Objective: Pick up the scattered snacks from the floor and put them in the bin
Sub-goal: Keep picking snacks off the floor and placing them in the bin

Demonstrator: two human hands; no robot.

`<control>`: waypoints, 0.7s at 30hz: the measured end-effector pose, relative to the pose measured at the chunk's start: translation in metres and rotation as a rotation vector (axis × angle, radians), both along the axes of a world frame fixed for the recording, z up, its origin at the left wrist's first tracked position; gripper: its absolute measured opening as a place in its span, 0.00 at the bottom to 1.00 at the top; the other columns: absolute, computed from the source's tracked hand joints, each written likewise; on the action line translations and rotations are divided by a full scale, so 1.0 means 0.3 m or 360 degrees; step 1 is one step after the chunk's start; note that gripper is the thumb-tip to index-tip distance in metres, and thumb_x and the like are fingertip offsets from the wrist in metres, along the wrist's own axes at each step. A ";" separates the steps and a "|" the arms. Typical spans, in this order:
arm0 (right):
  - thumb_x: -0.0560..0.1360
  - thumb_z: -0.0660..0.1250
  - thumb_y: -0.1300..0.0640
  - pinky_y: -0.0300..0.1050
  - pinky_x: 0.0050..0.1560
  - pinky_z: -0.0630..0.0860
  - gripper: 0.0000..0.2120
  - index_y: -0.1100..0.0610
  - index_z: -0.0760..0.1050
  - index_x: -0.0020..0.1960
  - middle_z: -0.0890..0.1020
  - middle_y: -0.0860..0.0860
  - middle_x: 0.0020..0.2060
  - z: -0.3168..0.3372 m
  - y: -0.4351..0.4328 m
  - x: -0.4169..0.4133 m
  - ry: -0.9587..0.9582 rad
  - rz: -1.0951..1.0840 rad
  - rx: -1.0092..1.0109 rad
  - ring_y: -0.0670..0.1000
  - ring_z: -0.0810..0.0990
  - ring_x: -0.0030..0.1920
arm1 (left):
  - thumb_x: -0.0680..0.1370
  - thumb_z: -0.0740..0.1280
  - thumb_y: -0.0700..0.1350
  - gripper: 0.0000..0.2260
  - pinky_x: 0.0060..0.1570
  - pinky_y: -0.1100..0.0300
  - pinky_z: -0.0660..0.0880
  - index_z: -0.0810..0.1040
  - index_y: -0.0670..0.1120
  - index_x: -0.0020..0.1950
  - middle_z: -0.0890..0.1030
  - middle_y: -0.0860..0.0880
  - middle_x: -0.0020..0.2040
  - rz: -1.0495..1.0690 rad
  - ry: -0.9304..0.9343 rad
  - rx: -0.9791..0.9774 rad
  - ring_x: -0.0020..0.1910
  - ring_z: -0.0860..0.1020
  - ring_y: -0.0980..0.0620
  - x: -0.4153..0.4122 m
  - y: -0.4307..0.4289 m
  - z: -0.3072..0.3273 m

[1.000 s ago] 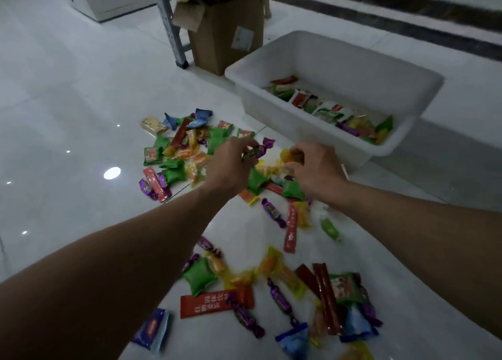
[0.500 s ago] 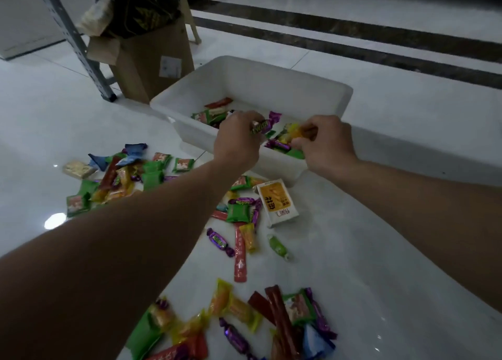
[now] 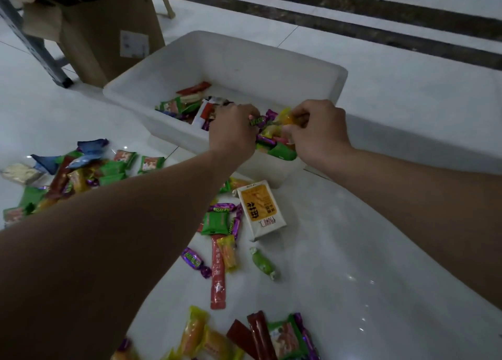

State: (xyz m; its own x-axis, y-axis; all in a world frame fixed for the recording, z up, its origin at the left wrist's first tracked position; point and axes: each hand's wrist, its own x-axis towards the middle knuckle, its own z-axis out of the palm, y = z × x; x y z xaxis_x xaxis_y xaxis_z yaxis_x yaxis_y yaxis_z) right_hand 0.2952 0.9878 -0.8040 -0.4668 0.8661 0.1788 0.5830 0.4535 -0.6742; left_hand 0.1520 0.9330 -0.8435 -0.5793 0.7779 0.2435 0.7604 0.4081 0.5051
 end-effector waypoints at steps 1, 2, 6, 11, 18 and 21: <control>0.72 0.74 0.57 0.48 0.56 0.77 0.13 0.59 0.79 0.55 0.82 0.56 0.51 -0.007 0.008 -0.005 0.0000 -0.0009 -0.0002 0.54 0.80 0.52 | 0.75 0.69 0.46 0.12 0.54 0.49 0.75 0.80 0.51 0.59 0.80 0.46 0.57 0.0009 0.0016 -0.0011 0.58 0.76 0.45 -0.006 0.005 -0.009; 0.72 0.74 0.57 0.48 0.56 0.77 0.13 0.59 0.79 0.55 0.82 0.56 0.50 -0.013 0.014 -0.011 0.0000 -0.0015 -0.0002 0.54 0.80 0.51 | 0.76 0.69 0.47 0.13 0.56 0.48 0.73 0.79 0.51 0.60 0.79 0.46 0.58 0.0006 0.0032 -0.0017 0.60 0.75 0.45 -0.011 0.006 -0.017; 0.72 0.74 0.58 0.47 0.55 0.77 0.12 0.59 0.80 0.54 0.82 0.55 0.50 -0.040 0.022 -0.038 0.0011 0.0005 -0.0011 0.53 0.80 0.51 | 0.77 0.67 0.49 0.14 0.59 0.50 0.71 0.78 0.50 0.62 0.77 0.47 0.62 -0.0027 0.0068 -0.0018 0.63 0.72 0.46 -0.020 -0.018 -0.034; 0.75 0.69 0.58 0.43 0.53 0.74 0.10 0.56 0.80 0.56 0.81 0.54 0.54 -0.070 -0.010 -0.047 -0.0098 0.0059 0.0031 0.54 0.78 0.55 | 0.76 0.68 0.50 0.14 0.55 0.50 0.72 0.79 0.49 0.60 0.78 0.46 0.60 0.0022 0.0065 0.0053 0.59 0.74 0.44 -0.039 -0.090 -0.001; 0.76 0.66 0.52 0.49 0.61 0.71 0.20 0.55 0.73 0.66 0.76 0.53 0.61 -0.018 -0.186 -0.078 -0.0265 0.0419 0.0134 0.55 0.73 0.61 | 0.75 0.68 0.52 0.18 0.56 0.55 0.70 0.77 0.50 0.64 0.77 0.46 0.63 0.0170 0.0022 0.0061 0.60 0.75 0.45 -0.083 -0.331 0.100; 0.77 0.66 0.50 0.49 0.63 0.69 0.22 0.54 0.70 0.69 0.73 0.53 0.65 0.008 -0.299 -0.113 -0.0290 0.0616 0.0122 0.54 0.71 0.64 | 0.75 0.69 0.53 0.19 0.57 0.53 0.74 0.75 0.51 0.65 0.76 0.47 0.64 0.0299 -0.0037 0.0057 0.55 0.78 0.45 -0.100 -0.484 0.135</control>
State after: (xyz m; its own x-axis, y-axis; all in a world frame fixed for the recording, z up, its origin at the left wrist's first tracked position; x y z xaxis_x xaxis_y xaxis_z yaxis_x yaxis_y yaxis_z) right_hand 0.2612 0.8981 -0.8017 -0.7843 0.6087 0.1204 0.4667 0.7065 -0.5320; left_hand 0.1220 0.7877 -0.8031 -0.7195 0.6464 0.2538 0.6602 0.5233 0.5387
